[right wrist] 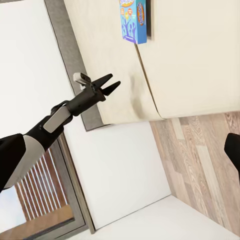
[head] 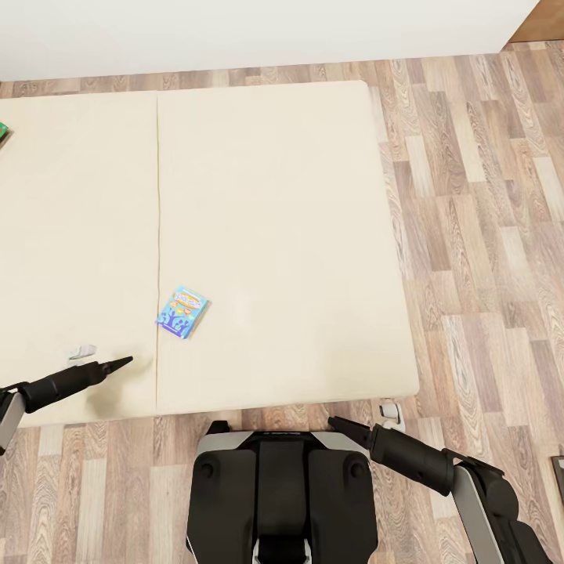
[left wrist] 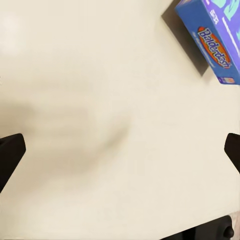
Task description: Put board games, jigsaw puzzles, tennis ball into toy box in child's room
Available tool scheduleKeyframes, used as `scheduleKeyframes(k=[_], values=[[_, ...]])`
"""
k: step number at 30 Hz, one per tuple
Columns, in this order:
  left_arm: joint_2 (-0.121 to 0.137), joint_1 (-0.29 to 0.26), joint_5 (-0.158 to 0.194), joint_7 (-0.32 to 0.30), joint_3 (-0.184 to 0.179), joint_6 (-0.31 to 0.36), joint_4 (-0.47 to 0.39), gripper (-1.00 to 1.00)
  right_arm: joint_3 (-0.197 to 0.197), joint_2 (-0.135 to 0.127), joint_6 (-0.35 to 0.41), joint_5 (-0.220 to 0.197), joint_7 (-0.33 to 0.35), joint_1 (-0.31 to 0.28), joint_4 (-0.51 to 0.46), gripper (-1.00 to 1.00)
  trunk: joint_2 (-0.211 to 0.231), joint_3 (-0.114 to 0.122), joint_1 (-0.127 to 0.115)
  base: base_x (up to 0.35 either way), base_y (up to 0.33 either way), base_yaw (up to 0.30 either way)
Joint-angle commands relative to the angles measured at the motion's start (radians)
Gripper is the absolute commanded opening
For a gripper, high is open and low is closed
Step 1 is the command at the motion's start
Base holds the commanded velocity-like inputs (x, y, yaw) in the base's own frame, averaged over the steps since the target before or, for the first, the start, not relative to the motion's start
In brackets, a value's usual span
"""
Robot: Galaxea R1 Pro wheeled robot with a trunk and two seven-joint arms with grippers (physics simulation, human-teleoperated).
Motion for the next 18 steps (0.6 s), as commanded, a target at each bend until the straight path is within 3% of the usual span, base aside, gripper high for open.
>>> scheduleKeyframes(k=[1,7,12,18], values=[[0.000,0.000,0.005,0.000,0.001,0.012,0.000,1.00,-0.001,0.000,0.005,-0.001,0.002,0.000,0.000,1.00,-0.001,-0.001,0.001,0.000,0.000,0.000],[-0.001,-0.012,0.003,0.070,0.000,0.055,-0.003,1.00,-0.001,0.000,0.005,-0.001,0.002,0.000,0.000,1.00,-0.001,-0.001,0.001,0.000,0.000,0.000],[-0.008,-0.019,0.007,0.246,-0.003,0.141,-0.067,1.00,-0.001,0.000,0.005,0.000,0.002,0.000,0.000,1.00,-0.001,-0.001,0.001,0.000,0.000,0.000],[-0.027,-0.021,0.008,0.350,-0.005,0.237,-0.158,1.00,-0.001,0.000,0.005,0.000,0.003,0.000,0.000,1.00,-0.001,-0.001,0.001,0.000,0.000,0.000]])
